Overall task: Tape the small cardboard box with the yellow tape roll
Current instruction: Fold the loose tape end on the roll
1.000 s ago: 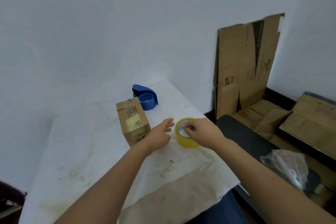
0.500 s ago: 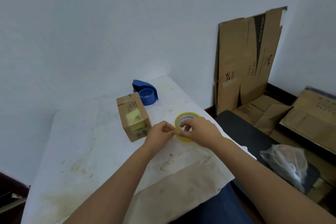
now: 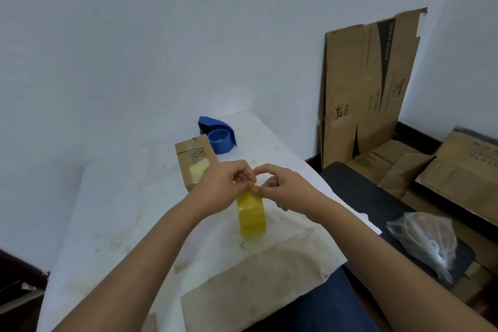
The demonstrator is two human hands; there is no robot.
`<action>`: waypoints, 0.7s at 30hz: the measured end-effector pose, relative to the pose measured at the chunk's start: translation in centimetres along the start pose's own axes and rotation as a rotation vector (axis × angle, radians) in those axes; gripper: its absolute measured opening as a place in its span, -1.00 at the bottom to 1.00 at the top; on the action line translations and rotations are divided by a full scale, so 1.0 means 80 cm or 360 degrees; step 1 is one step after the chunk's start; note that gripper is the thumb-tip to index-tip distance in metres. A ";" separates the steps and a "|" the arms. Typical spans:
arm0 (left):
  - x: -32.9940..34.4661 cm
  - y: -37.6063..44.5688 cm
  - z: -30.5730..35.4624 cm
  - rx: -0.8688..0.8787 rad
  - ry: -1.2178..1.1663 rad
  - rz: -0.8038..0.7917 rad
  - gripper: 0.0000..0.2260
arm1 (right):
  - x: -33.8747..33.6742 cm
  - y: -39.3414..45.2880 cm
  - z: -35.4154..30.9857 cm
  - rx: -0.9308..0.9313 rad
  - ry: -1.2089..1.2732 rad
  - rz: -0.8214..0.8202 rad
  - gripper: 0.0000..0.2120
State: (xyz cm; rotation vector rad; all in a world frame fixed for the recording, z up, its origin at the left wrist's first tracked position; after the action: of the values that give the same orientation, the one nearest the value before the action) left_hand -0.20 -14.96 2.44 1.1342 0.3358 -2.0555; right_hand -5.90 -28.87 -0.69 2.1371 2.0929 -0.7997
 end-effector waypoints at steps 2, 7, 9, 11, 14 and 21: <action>0.000 -0.009 0.002 0.0062 -0.0013 -0.0038 -0.93 | 0.007 -0.003 0.005 -0.0014 0.0097 0.0020 -0.78; 0.009 -0.014 -0.001 0.0099 -0.0104 -0.0007 -0.92 | 0.016 -0.006 0.016 -0.0031 0.0257 0.0188 -0.81; 0.013 -0.013 -0.002 0.0132 -0.0126 0.0054 -0.90 | 0.015 -0.006 0.020 -0.0023 0.0318 0.0257 -0.84; 0.016 -0.015 0.001 0.0192 -0.0111 0.0114 -0.87 | 0.013 -0.007 0.024 -0.0006 0.0343 0.0304 -0.88; 0.018 -0.020 0.008 0.0235 -0.0051 0.0212 -0.86 | 0.015 -0.010 0.026 -0.0003 0.0426 0.0215 -0.90; 0.010 -0.020 0.009 0.0170 0.0084 0.0265 -0.87 | 0.031 -0.009 0.021 0.0054 0.0424 0.0016 -0.72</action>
State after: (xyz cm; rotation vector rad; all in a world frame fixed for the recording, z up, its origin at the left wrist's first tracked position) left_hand -2.04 -14.62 1.98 1.2391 0.1528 -1.9187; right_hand -7.23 -27.18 -2.87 2.3869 2.1989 -0.5808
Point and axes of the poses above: each hand's wrist, its own y-axis towards the middle knuckle, its own x-axis out of the palm, z = x × y, the point moved 4 cm from there along y, towards the middle knuckle, and after that the axes turned 11 degrees about x, right-handed, at the moved point
